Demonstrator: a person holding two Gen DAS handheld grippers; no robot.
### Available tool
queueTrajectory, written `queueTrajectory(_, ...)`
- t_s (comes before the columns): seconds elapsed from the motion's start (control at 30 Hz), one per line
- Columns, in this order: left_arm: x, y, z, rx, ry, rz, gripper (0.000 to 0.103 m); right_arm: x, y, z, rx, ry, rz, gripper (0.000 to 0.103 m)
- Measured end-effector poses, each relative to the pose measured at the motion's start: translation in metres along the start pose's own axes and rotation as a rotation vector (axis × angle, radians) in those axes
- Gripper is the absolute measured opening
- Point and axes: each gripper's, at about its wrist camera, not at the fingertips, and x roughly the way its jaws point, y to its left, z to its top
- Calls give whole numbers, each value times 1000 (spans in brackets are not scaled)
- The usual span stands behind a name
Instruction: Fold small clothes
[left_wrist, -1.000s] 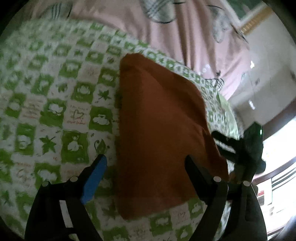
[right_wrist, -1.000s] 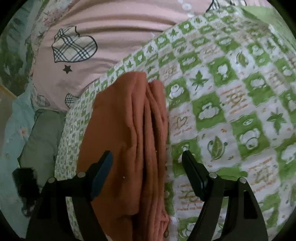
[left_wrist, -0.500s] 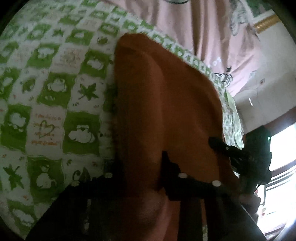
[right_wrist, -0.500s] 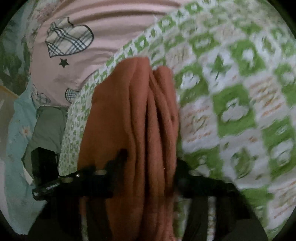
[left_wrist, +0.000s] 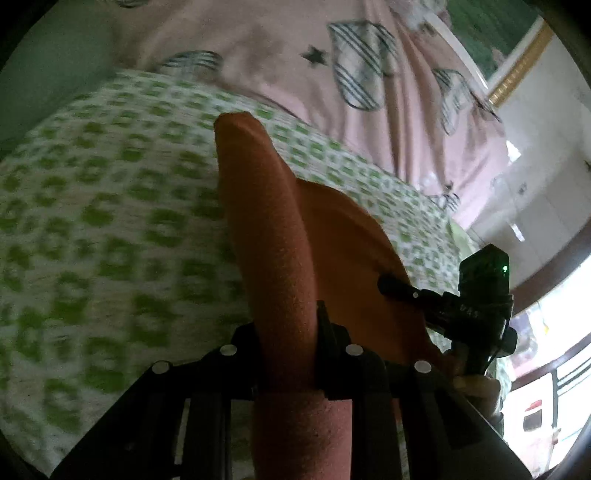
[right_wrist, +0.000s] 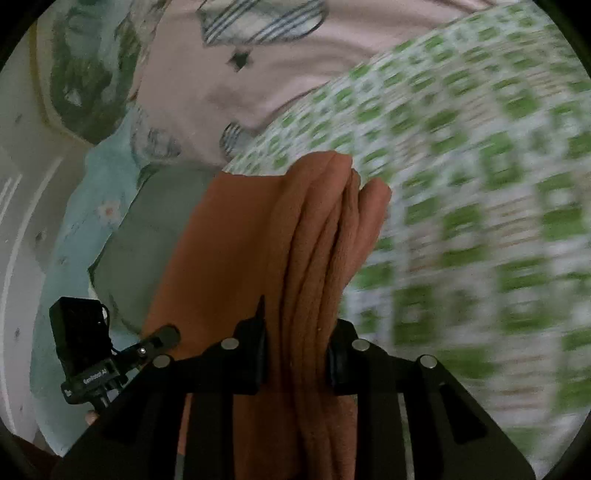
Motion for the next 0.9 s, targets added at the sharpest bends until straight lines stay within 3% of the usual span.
queueTrajectory(0.13,-6,32,-10,-39,12,54,23,32,19,-6,-33,36,-14,26)
queueTrajectory(0.2,7,49,-20,-59,57,101,27,45,22,-12,-52,59,-82,26)
queueTrajectory(0.27,15,61,-31,-84,84,127,38,50,19,-16,-57,71,-121,27)
queueTrajectory(0.33,10,72,-38,-109,79,120,54,50,14,-20,-33,76,-115,32)
queueTrajectory(0.37,6,74,-39,-120,72,115,56,48,13,-21,-27,79,-126,34)
queueTrajectory(0.47,-11,81,-41,-133,47,115,56,37,14,-19,-31,68,-192,49)
queueTrajectory(0.57,-33,79,-37,-128,-19,112,54,15,23,-12,-62,-7,-249,56)
queueTrajectory(0.7,-50,60,-30,-56,-61,70,46,10,41,3,-123,-65,-252,56)
queueTrajectory(0.9,-42,35,-35,42,-33,9,45,51,45,12,-146,10,-270,40)
